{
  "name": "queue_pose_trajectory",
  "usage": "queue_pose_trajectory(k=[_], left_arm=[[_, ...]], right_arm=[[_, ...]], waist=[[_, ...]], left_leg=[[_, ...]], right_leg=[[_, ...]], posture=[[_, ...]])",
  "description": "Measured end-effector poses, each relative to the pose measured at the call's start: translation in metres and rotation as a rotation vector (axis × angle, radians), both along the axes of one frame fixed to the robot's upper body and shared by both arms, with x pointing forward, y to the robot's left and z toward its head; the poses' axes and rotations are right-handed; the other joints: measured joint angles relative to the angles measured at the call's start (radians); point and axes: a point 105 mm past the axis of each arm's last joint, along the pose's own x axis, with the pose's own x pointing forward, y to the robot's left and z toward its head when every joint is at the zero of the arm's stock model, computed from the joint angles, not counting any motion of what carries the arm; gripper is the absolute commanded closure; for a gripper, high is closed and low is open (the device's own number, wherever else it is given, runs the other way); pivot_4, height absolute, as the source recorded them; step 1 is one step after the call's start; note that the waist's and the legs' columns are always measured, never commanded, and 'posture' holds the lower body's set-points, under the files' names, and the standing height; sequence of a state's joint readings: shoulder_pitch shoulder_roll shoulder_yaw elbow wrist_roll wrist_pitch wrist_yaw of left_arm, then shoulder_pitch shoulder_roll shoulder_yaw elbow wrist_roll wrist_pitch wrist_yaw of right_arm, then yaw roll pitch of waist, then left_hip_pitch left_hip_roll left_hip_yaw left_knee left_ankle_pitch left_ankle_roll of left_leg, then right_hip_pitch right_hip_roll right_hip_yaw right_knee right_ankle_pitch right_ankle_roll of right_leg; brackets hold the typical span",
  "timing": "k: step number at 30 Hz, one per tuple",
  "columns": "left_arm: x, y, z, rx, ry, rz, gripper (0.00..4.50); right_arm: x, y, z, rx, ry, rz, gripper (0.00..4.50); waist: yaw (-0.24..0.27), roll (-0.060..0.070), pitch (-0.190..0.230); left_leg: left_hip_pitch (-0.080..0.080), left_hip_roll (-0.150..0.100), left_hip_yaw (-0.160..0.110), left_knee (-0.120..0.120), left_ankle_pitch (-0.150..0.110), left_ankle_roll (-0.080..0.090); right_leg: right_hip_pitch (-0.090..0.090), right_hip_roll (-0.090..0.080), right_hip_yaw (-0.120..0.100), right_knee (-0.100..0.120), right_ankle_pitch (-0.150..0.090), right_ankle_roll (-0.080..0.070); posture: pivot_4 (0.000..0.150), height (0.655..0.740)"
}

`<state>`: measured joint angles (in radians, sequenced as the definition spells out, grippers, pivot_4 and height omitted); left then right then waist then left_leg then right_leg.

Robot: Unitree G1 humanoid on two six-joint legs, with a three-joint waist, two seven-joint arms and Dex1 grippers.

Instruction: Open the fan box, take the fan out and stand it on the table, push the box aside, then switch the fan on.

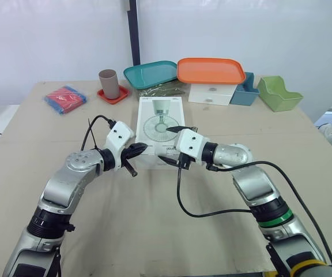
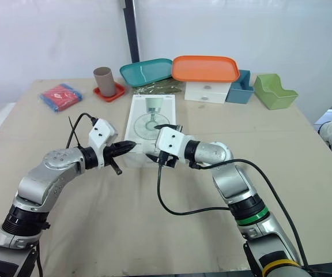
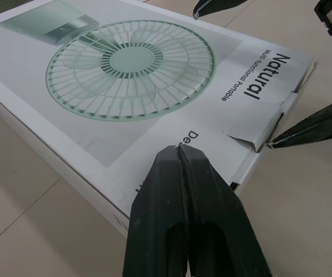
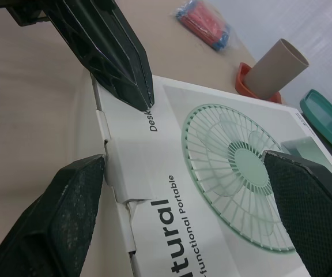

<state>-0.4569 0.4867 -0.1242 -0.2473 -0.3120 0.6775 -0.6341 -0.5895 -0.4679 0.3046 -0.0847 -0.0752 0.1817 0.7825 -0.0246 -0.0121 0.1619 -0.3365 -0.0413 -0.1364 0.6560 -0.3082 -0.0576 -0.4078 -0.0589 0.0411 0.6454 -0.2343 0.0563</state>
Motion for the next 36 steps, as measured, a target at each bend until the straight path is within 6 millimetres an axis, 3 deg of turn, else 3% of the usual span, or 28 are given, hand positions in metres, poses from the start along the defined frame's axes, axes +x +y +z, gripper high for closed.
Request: queue_pose_trajectory(k=[18, 22, 24, 32, 36], left_arm=[[-0.002, -0.001, 0.0, 0.006, -0.01, -0.004, 4.43], [-0.002, -0.001, -0.001, 0.007, -0.005, -0.009, 4.43], [-0.003, -0.002, -0.001, 0.007, -0.006, -0.012, 4.43], [-0.003, 0.001, -0.002, 0.004, -0.008, -0.009, 4.43], [-0.003, 0.008, -0.001, 0.006, 0.002, -0.016, 4.43]], right_arm=[[0.014, -0.004, 0.008, -0.004, -0.086, -0.052, 0.0], [0.026, -0.016, 0.052, 0.08, -0.233, -0.126, 0.0], [0.028, -0.016, 0.061, 0.099, -0.272, -0.135, 0.0], [0.029, -0.016, 0.057, 0.11, -0.249, -0.124, 0.0], [0.021, -0.025, 0.026, 0.159, 0.011, -0.078, 0.0]], waist=[[-0.001, 0.0, 0.0], [-0.002, 0.0, 0.0], [-0.002, 0.0, 0.0], [-0.002, 0.0, 0.0], [-0.002, 0.0, 0.0]], left_leg=[[0.0, 0.0, 0.0, 0.0, 0.0, 0.0], [0.001, 0.0, 0.001, 0.0, 0.0, 0.0], [0.0, 0.0, 0.001, -0.001, 0.0, 0.0], [0.001, 0.0, 0.001, -0.001, 0.0, 0.0], [0.001, 0.0, 0.001, -0.001, -0.002, 0.003]], right_leg=[[0.0, 0.0, 0.0, 0.0, 0.0, 0.0], [0.0, 0.0, 0.001, 0.0, 0.0, 0.0], [0.0, 0.0, 0.001, 0.0, 0.0, 0.0], [0.0, 0.0, 0.001, 0.0, 0.0, 0.0], [0.0, 0.0, 0.001, 0.0, 0.0, 0.0]], posture=[[0.15, 0.74], [0.15, 0.74], [0.15, 0.74], [0.15, 0.74], [0.15, 0.74]])
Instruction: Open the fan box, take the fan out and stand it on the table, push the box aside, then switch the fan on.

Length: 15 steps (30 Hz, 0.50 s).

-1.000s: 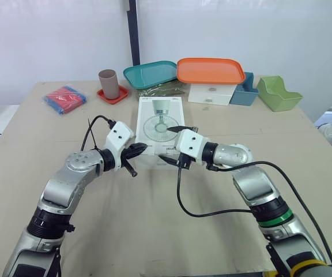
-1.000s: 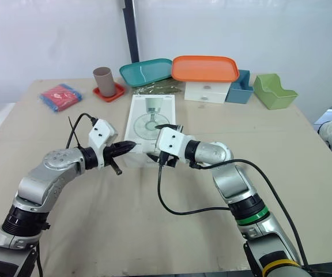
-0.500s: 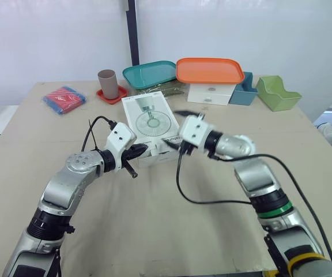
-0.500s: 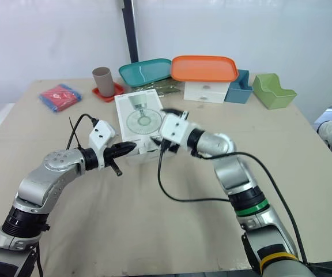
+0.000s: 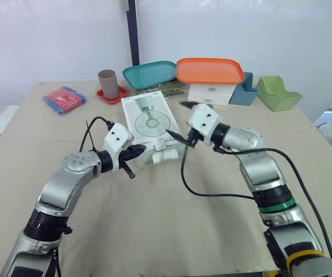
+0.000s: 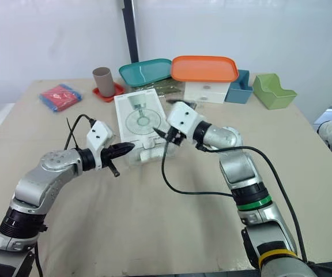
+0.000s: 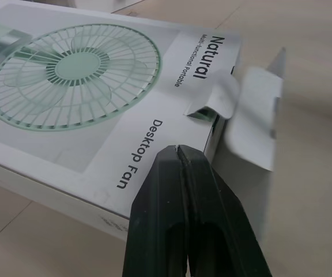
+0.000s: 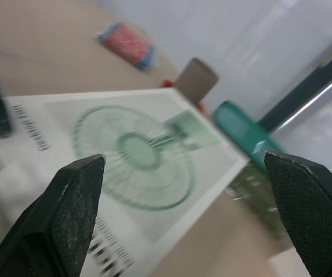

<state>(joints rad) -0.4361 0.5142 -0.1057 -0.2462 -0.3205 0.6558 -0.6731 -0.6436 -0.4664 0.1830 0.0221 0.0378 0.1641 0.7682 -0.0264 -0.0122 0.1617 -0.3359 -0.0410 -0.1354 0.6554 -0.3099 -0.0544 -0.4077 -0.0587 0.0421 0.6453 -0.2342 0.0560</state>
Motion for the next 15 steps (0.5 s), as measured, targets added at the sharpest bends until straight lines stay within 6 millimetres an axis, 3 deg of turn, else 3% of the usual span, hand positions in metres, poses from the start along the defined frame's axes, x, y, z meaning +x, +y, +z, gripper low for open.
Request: queue_pose_trajectory(k=[2, 8, 15], left_arm=[[0.0, 0.002, 0.0, -0.004, 0.007, -0.003, 4.43], [0.002, 0.005, -0.002, -0.004, 0.018, -0.001, 4.43], [0.002, 0.009, 0.0, 0.011, 0.009, -0.012, 4.43]], right_arm=[[-0.008, -0.003, -0.016, 0.017, 0.124, 0.046, 0.0], [-0.03, -0.008, -0.036, -0.05, 0.243, 0.142, 0.0], [-0.032, -0.012, -0.062, -0.083, 0.315, 0.091, 0.0]], waist=[[-0.003, 0.0, 0.0], [-0.01, 0.0, 0.0], [-0.012, 0.0, 0.0]], left_leg=[[0.0, 0.0, 0.0, 0.0, 0.0, 0.0], [0.001, 0.0, 0.001, 0.0, 0.0, 0.0], [0.001, 0.001, 0.001, 0.0, 0.0, 0.0]], right_leg=[[0.0, 0.0, 0.0, 0.0, 0.0, 0.0], [0.0, 0.0, 0.0, 0.0, 0.0, 0.0], [0.0, 0.0, 0.0, 0.0, 0.0, 0.0]], posture=[[0.15, 0.74], [0.15, 0.74], [0.15, 0.74]])
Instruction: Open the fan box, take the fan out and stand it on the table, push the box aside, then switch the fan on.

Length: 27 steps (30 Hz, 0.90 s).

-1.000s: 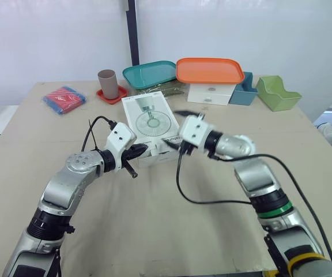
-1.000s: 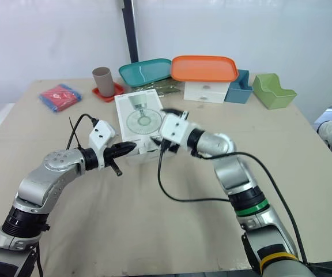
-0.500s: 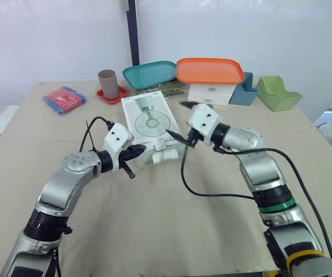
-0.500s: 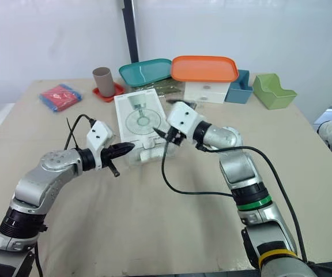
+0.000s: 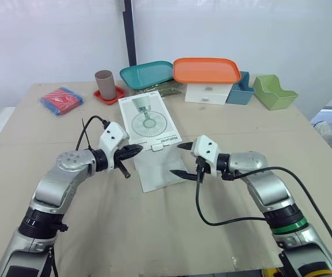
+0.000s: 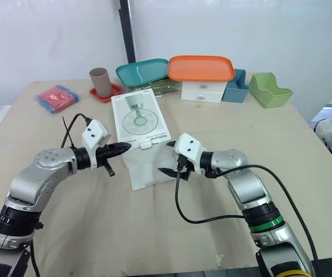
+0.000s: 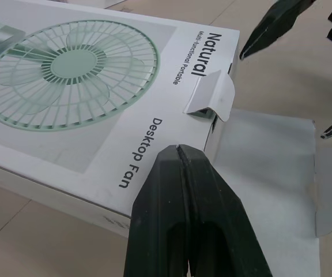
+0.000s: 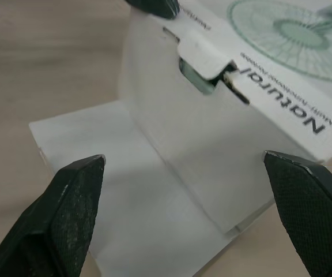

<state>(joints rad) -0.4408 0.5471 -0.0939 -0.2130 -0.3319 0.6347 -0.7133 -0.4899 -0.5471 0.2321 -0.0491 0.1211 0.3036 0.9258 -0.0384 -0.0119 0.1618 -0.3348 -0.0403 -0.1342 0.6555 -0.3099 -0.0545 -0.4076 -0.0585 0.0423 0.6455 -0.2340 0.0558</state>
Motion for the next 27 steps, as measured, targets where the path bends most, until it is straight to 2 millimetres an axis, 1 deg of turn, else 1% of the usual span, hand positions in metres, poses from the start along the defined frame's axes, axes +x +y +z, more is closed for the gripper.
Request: queue_pose_trajectory(k=[2, 5, 8, 11, 14, 17, 18, 19, 20, 24, 25, 27], left_arm=[[0.0, 0.001, 0.0, 0.001, -0.001, 0.001, 4.43], [0.0, 0.002, 0.0, 0.003, -0.002, 0.003, 4.43], [0.0, 0.002, 0.0, 0.002, -0.002, 0.004, 4.43], [0.0, 0.002, 0.0, 0.003, -0.002, 0.005, 4.43], [0.0, 0.003, 0.0, 0.005, -0.002, 0.007, 4.43], [0.0, 0.003, -0.001, 0.007, -0.002, 0.007, 4.43], [-0.001, 0.004, -0.001, 0.008, -0.002, 0.008, 4.43], [0.0, 0.005, -0.001, 0.012, -0.003, 0.01, 4.43], [0.0, 0.005, -0.001, 0.013, -0.003, 0.01, 4.43], [0.0, 0.006, 0.0, 0.014, -0.005, 0.014, 4.43], [0.0, 0.007, 0.0, 0.015, -0.006, 0.016, 4.43], [0.001, 0.008, 0.0, 0.02, -0.01, 0.015, 4.43]], right_arm=[[0.003, -0.004, -0.005, -0.007, 0.011, -0.035, 0.0], [0.014, -0.013, -0.014, 0.002, 0.026, -0.123, 0.0], [0.019, -0.019, -0.018, 0.012, 0.037, -0.176, 0.0], [0.021, -0.021, -0.017, 0.027, 0.045, -0.195, 0.0], [0.018, -0.019, -0.018, 0.039, 0.063, -0.181, 0.0], [0.012, -0.016, -0.02, 0.052, 0.098, -0.15, 0.0], [0.007, -0.014, -0.019, 0.055, 0.114, -0.122, 0.0], [-0.006, -0.008, -0.018, 0.066, 0.156, -0.046, 0.0], [-0.011, -0.006, -0.017, 0.066, 0.169, -0.021, 0.0], [-0.019, -0.004, -0.015, 0.07, 0.199, 0.022, 0.0], [-0.026, -0.002, -0.016, 0.07, 0.219, 0.054, 0.0], [-0.029, -0.001, -0.017, 0.075, 0.225, 0.068, 0.0]], waist=[[-0.001, 0.0, 0.0], [-0.002, 0.0, 0.0], [-0.003, 0.0, 0.0], [-0.005, 0.0, 0.0], [-0.006, 0.0, 0.0], [-0.007, 0.0, 0.0], [-0.007, 0.0, 0.0], [-0.008, 0.0, 0.0], [-0.008, 0.0, 0.0], [-0.008, 0.0, 0.0], [-0.008, 0.0, 0.0], [-0.008, 0.0, 0.0]], left_leg=[[0.0, 0.0, 0.0, 0.0, 0.0, 0.0], [0.0, 0.0, 0.0, 0.0, 0.0, 0.0], [0.0, 0.0, 0.001, 0.0, 0.0, 0.0], [0.0, 0.0, 0.0, 0.0, 0.0, 0.0], [0.0, 0.0, 0.0, 0.0, 0.0, 0.0], [0.0, 0.0, 0.0, 0.0, 0.0, 0.0], [0.0, 0.0, 0.0, 0.0, 0.0, 0.0], [0.0, 0.0, 0.0, 0.0, 0.0, 0.0], [0.0, 0.0, 0.0, 0.0, 0.0, 0.0], [0.001, 0.0, 0.0, 0.0, 0.0, 0.0], [0.001, 0.0, 0.0, 0.0, 0.0, 0.0], [0.001, 0.0, 0.001, 0.0, 0.0, 0.0]], right_leg=[[0.0, 0.0, 0.0, 0.0, 0.0, 0.0], [0.0, 0.0, 0.0, 0.0, 0.0, 0.0], [0.0, 0.0, 0.0, 0.0, 0.0, 0.0], [0.0, 0.0, 0.0, 0.0, 0.0, 0.0], [0.0, 0.0, 0.0, 0.0, 0.0, 0.0], [0.0, 0.0, 0.0, 0.0, 0.0, 0.0], [0.0, 0.0, 0.0, 0.0, 0.0, 0.0], [0.0, 0.0, 0.0, 0.0, 0.0, 0.0], [0.0, 0.0, 0.0, 0.0, 0.0, 0.0], [0.0, 0.0, 0.0, 0.0, 0.0, 0.0], [0.0, 0.001, 0.0, 0.0, 0.0, 0.0], [0.0, 0.001, 0.001, 0.0, 0.0, 0.0]], posture=[[0.15, 0.74], [0.15, 0.74], [0.15, 0.74], [0.15, 0.74], [0.15, 0.74], [0.15, 0.74], [0.15, 0.74], [0.15, 0.74], [0.15, 0.74], [0.15, 0.74], [0.15, 0.74], [0.15, 0.74]])
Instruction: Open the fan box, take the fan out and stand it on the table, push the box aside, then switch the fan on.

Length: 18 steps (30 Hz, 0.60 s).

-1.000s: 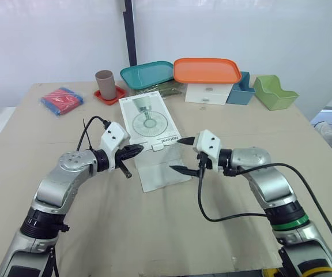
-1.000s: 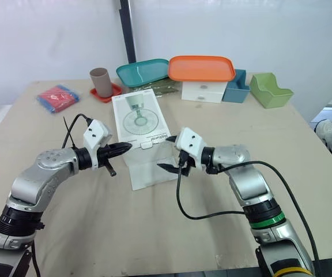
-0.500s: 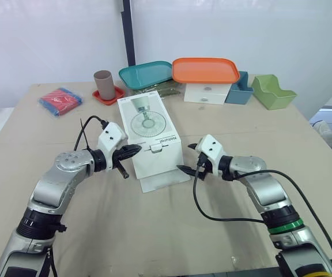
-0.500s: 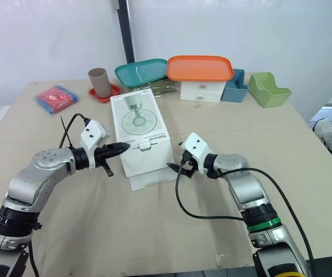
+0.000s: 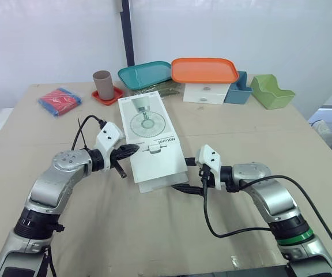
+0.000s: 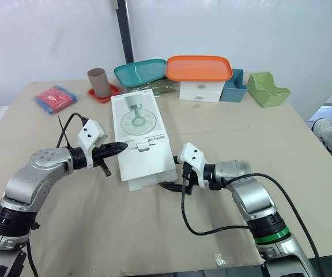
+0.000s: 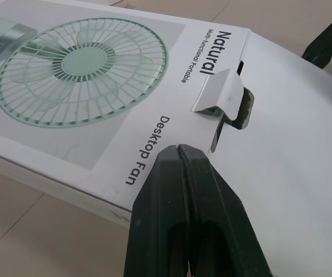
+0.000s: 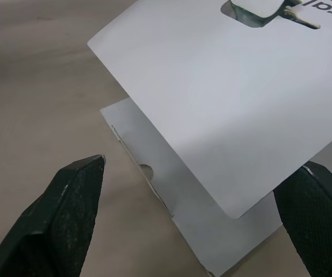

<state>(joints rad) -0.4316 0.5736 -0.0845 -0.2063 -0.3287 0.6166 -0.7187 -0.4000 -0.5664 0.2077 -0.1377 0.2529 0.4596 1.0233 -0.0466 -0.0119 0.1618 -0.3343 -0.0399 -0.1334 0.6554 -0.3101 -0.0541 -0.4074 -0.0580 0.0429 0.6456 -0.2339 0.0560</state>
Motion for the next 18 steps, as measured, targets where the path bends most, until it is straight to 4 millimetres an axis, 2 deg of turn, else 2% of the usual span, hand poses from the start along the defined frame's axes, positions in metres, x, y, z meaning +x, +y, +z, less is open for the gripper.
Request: queue_pose_trajectory(k=[6, 11, 18], left_arm=[[0.002, 0.007, 0.0, 0.027, -0.015, 0.007, 4.43], [0.005, 0.02, 0.001, 0.06, -0.041, 0.007, 4.43], [0.011, 0.029, 0.003, 0.068, -0.083, 0.026, 4.43]], right_arm=[[-0.004, 0.004, 0.006, 0.011, -0.018, 0.029, 0.0], [-0.008, 0.01, 0.02, 0.03, -0.077, 0.071, 0.0], [-0.013, 0.018, 0.039, 0.068, -0.148, 0.126, 0.0]], waist=[[0.0, 0.0, 0.0], [0.001, 0.0, 0.0], [0.001, 0.0, 0.0]], left_leg=[[0.0, 0.0, 0.0, 0.0, 0.0, 0.0], [0.0, 0.0, -0.001, 0.0, 0.0, 0.0], [0.0, 0.0, -0.001, 0.0, 0.0, 0.0]], right_leg=[[0.0, 0.0, 0.0, 0.0, 0.0, 0.0], [0.0, 0.0, 0.0, 0.0, 0.0, 0.0], [0.0, 0.0, 0.0, 0.0, 0.0, 0.0]], posture=[[0.15, 0.74], [0.15, 0.74], [0.15, 0.74]])
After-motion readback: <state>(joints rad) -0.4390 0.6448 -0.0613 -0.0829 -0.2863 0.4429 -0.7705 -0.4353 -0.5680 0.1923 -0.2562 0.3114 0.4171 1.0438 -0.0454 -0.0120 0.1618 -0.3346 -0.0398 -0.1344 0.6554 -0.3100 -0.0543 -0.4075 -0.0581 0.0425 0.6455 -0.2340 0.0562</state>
